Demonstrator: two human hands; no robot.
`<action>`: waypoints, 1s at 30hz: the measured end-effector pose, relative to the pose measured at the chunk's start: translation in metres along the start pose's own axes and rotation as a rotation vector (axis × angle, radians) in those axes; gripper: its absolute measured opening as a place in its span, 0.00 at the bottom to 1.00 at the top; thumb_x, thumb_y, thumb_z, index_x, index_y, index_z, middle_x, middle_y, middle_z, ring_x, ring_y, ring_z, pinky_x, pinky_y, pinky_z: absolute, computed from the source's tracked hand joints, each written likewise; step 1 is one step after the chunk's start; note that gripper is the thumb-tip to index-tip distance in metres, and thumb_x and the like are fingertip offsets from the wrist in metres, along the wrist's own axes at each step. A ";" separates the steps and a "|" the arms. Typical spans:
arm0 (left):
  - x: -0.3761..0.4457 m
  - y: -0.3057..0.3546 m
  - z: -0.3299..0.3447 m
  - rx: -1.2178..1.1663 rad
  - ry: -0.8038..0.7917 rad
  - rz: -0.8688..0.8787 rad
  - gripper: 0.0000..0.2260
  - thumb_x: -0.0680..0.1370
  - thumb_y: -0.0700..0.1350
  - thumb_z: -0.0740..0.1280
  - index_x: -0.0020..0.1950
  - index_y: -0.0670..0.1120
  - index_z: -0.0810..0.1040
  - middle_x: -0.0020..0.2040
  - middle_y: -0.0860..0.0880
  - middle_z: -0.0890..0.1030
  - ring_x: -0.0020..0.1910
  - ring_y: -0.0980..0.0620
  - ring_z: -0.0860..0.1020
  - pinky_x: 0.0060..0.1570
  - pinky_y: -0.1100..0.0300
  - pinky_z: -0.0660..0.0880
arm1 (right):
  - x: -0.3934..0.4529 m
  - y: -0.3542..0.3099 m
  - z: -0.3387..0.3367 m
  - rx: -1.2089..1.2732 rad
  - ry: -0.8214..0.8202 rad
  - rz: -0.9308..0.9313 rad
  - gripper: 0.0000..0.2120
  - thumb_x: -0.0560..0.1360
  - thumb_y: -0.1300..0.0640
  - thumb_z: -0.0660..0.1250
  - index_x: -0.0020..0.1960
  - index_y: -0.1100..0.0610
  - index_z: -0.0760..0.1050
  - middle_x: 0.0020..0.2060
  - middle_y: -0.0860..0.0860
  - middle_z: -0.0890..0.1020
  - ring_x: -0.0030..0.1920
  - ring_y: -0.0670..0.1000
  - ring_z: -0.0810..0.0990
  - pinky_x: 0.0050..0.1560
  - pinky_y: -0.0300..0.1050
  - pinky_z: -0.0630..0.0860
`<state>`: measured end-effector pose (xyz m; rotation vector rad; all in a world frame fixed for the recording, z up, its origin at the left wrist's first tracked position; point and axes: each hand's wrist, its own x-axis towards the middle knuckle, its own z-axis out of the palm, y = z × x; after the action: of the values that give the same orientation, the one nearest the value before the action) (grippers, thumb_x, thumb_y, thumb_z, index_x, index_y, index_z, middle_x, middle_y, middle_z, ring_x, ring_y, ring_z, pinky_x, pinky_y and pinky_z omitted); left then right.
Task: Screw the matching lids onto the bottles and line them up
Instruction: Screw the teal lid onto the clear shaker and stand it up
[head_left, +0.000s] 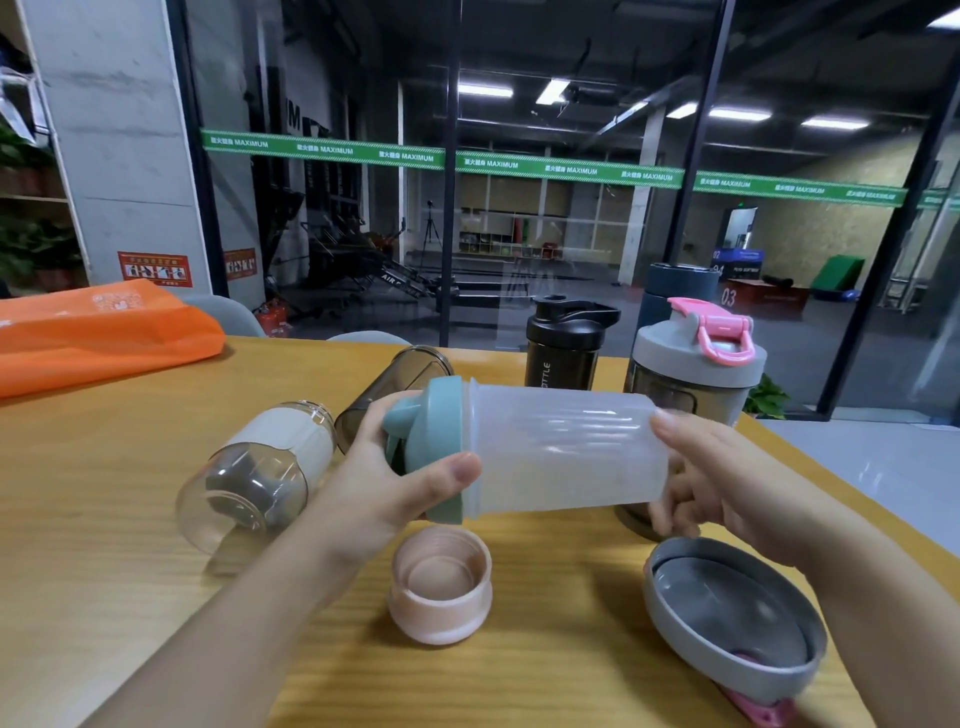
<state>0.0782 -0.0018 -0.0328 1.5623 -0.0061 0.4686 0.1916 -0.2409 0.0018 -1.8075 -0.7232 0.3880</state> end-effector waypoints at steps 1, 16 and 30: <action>0.000 0.000 0.000 0.009 -0.010 0.007 0.36 0.52 0.57 0.75 0.59 0.60 0.69 0.52 0.52 0.80 0.47 0.57 0.81 0.44 0.60 0.78 | 0.001 0.001 0.001 -0.019 -0.009 0.032 0.31 0.65 0.34 0.61 0.52 0.61 0.77 0.31 0.56 0.77 0.25 0.51 0.74 0.25 0.43 0.64; 0.001 0.002 -0.001 -0.047 0.000 0.003 0.36 0.53 0.56 0.74 0.60 0.57 0.69 0.50 0.53 0.82 0.45 0.57 0.83 0.37 0.64 0.77 | 0.001 0.007 -0.001 0.004 -0.047 -0.043 0.49 0.51 0.31 0.76 0.69 0.34 0.60 0.60 0.48 0.78 0.54 0.52 0.82 0.45 0.45 0.80; 0.002 0.001 0.000 -0.014 0.026 -0.017 0.37 0.51 0.61 0.74 0.58 0.56 0.70 0.55 0.50 0.79 0.42 0.60 0.82 0.36 0.62 0.78 | -0.001 0.004 -0.004 -0.001 -0.039 -0.198 0.36 0.56 0.51 0.76 0.61 0.34 0.70 0.49 0.48 0.83 0.41 0.60 0.81 0.42 0.52 0.76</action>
<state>0.0798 -0.0013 -0.0312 1.5414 0.0237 0.4740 0.1942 -0.2456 -0.0005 -1.7151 -0.9212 0.2920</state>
